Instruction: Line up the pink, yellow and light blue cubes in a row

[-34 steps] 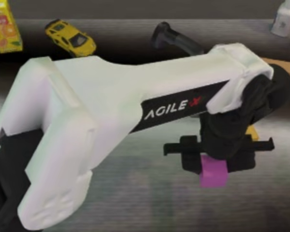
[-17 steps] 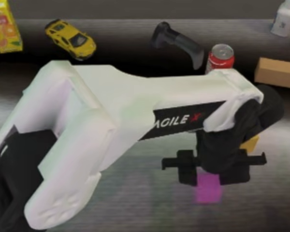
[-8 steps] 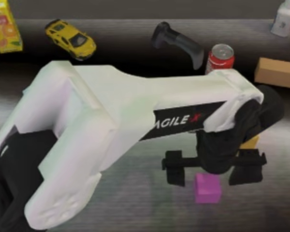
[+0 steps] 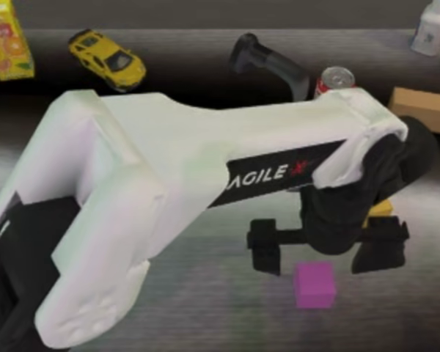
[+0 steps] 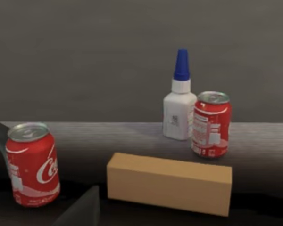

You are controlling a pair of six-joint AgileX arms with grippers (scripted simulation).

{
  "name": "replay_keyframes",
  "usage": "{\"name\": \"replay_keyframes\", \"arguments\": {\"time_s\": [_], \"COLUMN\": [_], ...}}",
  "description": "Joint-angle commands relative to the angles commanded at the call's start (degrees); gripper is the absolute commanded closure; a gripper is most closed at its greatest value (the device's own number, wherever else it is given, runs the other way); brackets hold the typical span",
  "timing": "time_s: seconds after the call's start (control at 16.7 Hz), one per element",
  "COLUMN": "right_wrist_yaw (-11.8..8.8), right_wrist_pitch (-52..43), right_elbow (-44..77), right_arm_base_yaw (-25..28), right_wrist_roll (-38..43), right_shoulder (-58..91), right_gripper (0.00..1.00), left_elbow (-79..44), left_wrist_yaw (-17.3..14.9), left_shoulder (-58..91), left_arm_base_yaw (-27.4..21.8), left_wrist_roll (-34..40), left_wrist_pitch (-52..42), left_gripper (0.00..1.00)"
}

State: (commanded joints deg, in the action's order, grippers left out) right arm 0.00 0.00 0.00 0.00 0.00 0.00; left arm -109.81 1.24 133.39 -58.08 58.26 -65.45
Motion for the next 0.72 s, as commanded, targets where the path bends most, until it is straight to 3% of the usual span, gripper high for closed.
{"name": "replay_keyframes", "arguments": {"time_s": [0.3,0.72], "right_wrist_yaw": [0.00,-0.06], "right_wrist_pitch": [0.00,-0.94], "right_elbow": [0.00,1.43], "right_arm_base_yaw": [0.00,0.42], "right_wrist_roll": [0.00,0.16], "right_shoulder": [0.00,1.43], "right_gripper": [0.00,0.00], "left_elbow": [-7.45,-6.04], "left_wrist_yaw": [-0.16,-0.04], "left_shoulder": [-1.90,-3.59], "left_arm_base_yaw": [0.57,1.25], "left_wrist_roll": [0.07,-0.29], "left_wrist_pitch": [-9.46,-8.60], "left_gripper": [0.00,0.00]}}
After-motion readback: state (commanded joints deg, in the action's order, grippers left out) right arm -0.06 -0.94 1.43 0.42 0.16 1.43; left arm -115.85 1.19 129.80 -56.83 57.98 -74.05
